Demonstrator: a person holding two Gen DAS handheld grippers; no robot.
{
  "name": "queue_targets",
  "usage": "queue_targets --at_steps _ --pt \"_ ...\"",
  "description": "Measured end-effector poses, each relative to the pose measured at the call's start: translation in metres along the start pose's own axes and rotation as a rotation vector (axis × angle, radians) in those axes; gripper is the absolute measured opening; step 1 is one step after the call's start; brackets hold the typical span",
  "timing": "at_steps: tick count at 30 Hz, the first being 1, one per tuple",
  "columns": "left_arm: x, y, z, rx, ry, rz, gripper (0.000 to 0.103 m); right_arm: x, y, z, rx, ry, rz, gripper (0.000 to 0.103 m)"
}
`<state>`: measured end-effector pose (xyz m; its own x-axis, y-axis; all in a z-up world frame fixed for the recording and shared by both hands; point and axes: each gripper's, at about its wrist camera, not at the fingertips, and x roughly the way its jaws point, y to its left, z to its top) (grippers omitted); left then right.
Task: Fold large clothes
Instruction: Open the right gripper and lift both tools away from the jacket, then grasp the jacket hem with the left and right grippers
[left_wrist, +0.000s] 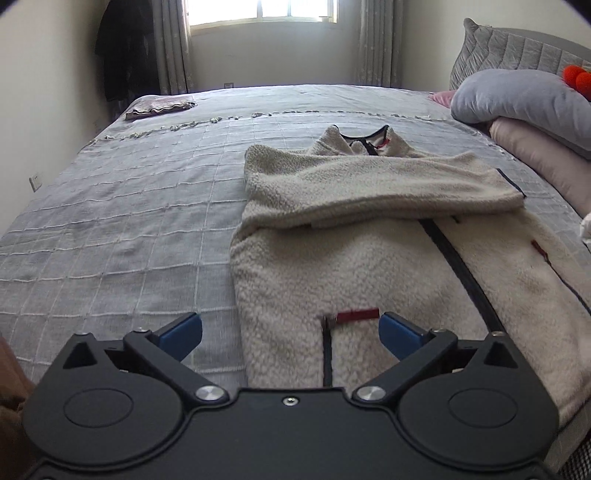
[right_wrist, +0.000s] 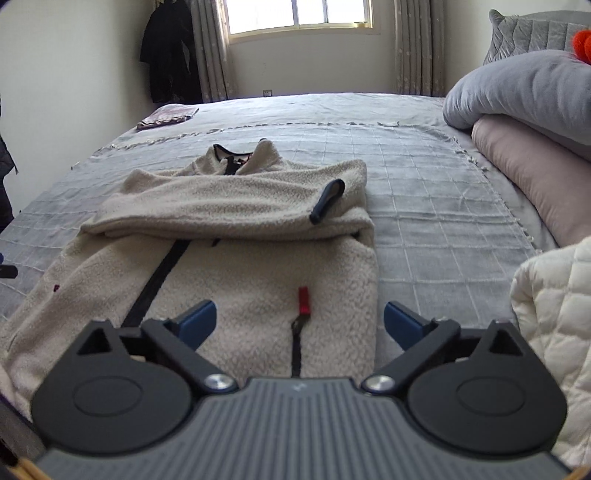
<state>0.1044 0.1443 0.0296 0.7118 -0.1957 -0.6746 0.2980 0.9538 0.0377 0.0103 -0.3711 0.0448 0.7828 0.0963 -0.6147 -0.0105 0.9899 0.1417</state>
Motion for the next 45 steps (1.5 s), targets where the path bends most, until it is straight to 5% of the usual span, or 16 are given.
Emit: queue_targets --at_steps 11,23,29,37,40,45 --pt "-0.030 0.031 -0.063 -0.069 0.107 -0.106 0.103 -0.030 -0.020 -0.067 0.094 0.100 -0.025 0.100" --pt "-0.027 0.070 -0.102 -0.362 0.189 -0.358 0.100 -0.030 -0.031 -0.098 0.173 0.160 0.077 0.100" --pt "-0.005 0.052 -0.111 -0.398 0.265 -0.488 0.094 -0.010 -0.040 -0.110 0.253 0.197 0.138 0.100" --pt "0.002 0.018 -0.115 -0.323 0.289 -0.499 0.080 0.002 -0.043 -0.121 0.321 0.157 0.184 0.100" --pt "0.000 0.017 -0.117 -0.339 0.280 -0.488 0.066 0.001 -0.047 -0.122 0.345 0.143 0.198 0.086" --pt "-0.002 0.022 -0.123 -0.383 0.269 -0.486 0.048 0.004 -0.052 -0.126 0.416 0.157 0.271 0.046"
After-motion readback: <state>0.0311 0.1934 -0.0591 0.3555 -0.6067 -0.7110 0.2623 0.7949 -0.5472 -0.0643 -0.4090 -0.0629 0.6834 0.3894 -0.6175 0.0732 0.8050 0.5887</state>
